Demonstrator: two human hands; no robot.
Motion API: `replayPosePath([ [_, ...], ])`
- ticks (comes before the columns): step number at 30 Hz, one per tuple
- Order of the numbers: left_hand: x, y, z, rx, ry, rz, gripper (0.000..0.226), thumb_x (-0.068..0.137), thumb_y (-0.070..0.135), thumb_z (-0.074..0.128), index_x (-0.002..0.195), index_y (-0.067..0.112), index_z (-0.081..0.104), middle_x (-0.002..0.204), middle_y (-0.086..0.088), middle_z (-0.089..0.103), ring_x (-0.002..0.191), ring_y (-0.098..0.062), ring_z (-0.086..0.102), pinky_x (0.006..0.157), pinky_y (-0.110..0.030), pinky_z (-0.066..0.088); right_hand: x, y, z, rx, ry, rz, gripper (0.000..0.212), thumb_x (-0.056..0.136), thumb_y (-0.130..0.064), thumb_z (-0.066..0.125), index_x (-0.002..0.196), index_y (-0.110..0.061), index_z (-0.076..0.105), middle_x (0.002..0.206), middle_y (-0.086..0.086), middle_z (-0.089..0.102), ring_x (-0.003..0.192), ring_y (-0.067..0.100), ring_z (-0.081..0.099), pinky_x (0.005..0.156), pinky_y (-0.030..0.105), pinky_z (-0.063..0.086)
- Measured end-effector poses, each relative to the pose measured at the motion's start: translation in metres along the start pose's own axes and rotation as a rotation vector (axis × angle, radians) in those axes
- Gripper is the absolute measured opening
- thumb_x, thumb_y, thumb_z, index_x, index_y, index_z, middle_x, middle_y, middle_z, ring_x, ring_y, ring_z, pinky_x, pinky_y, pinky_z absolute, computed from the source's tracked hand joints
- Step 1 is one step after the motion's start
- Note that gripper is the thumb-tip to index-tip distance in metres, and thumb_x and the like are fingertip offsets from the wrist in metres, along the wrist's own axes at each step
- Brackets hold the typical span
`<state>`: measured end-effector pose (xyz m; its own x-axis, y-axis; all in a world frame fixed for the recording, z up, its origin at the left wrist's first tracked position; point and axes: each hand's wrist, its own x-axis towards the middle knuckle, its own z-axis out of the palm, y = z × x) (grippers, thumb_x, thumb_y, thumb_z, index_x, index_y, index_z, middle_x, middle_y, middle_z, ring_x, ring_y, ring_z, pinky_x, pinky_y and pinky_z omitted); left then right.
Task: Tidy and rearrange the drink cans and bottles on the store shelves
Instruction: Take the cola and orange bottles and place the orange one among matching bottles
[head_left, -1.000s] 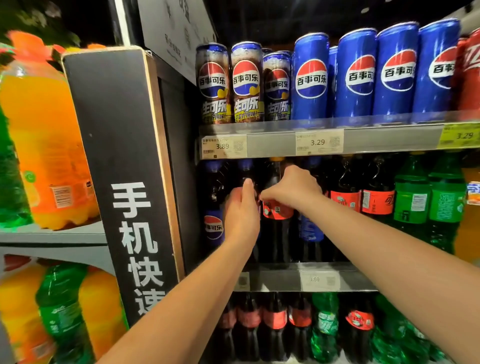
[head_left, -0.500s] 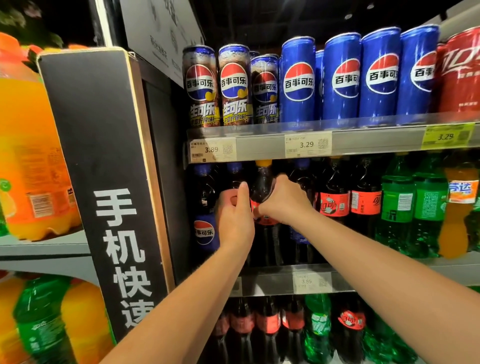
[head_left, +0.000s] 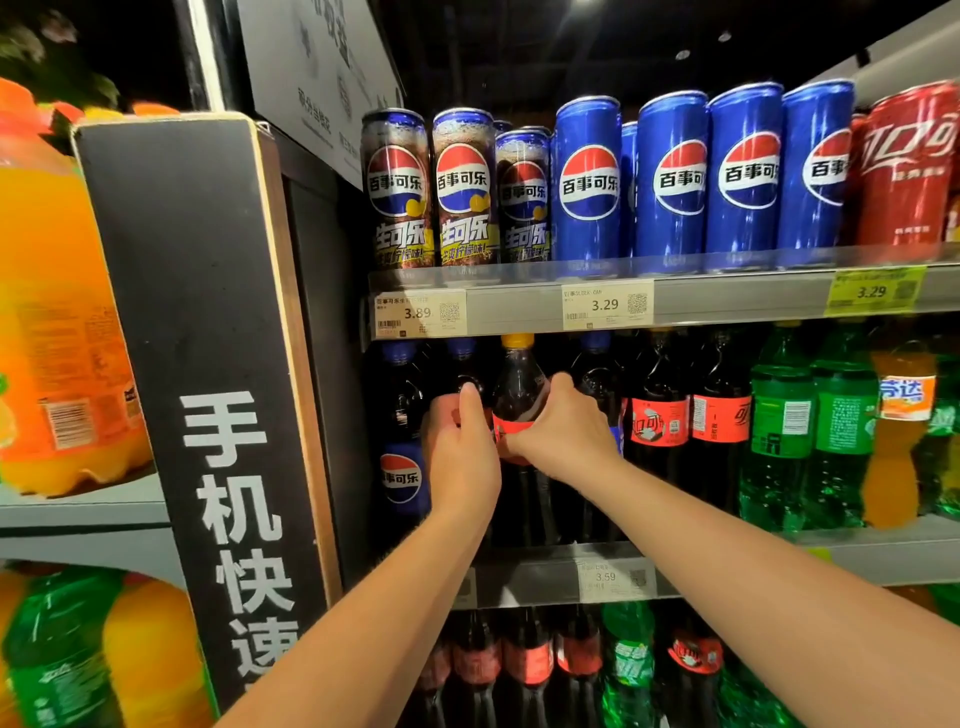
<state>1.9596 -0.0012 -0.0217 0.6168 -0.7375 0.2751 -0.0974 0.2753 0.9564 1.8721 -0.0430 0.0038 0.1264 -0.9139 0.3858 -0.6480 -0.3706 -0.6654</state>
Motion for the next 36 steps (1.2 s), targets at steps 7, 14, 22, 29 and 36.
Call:
replayPosePath([
  [7,0.003,0.0,-0.003,0.016,-0.015,0.011,0.026,0.095,0.054,0.034,0.084,0.038,0.052,0.099,0.0,0.066,0.096,-0.017,0.061,0.089,-0.038,0.049,-0.001,0.003,0.0,0.002,0.045,-0.051,0.053,0.061,-0.052,0.079,0.096,-0.023,0.051,0.088,-0.008,0.062,0.085,0.015,0.061,0.065,0.03,0.05],
  [14,-0.004,0.002,-0.008,-0.028,-0.016,0.049,0.026,0.098,0.045,0.035,0.084,0.032,0.053,0.091,0.0,0.065,0.088,-0.014,0.061,0.075,-0.031,0.047,0.002,-0.007,-0.007,-0.035,0.015,-0.027,0.057,0.064,-0.049,0.08,0.101,-0.018,0.048,0.088,-0.005,0.055,0.08,0.016,0.054,0.06,0.029,0.044],
  [22,-0.002,0.005,-0.011,-0.023,-0.014,0.025,0.03,0.097,0.046,0.037,0.101,0.021,0.054,0.095,-0.002,0.064,0.085,-0.012,0.06,0.061,-0.021,0.038,0.004,-0.012,-0.006,-0.071,0.01,-0.015,0.074,0.066,-0.044,0.079,0.119,-0.011,0.041,0.105,0.003,0.059,0.103,0.029,0.06,0.078,0.039,0.052],
  [29,-0.001,0.003,-0.01,-0.021,-0.004,0.025,0.029,0.097,0.045,0.038,0.098,0.022,0.056,0.092,-0.001,0.065,0.083,-0.01,0.06,0.062,-0.021,0.039,0.007,-0.01,-0.007,-0.055,0.001,-0.014,0.07,0.065,-0.044,0.08,0.117,-0.012,0.045,0.111,0.005,0.06,0.103,0.028,0.059,0.073,0.034,0.047],
  [36,-0.001,0.003,-0.01,0.019,0.031,0.13,0.021,0.098,0.033,0.04,0.089,0.023,0.055,0.082,-0.002,0.063,0.079,-0.017,0.062,0.064,-0.029,0.047,0.014,-0.024,-0.021,-0.051,0.019,-0.02,0.068,0.068,-0.052,0.077,0.114,-0.008,0.053,0.103,0.003,0.055,0.102,0.027,0.058,0.073,0.034,0.046],
])
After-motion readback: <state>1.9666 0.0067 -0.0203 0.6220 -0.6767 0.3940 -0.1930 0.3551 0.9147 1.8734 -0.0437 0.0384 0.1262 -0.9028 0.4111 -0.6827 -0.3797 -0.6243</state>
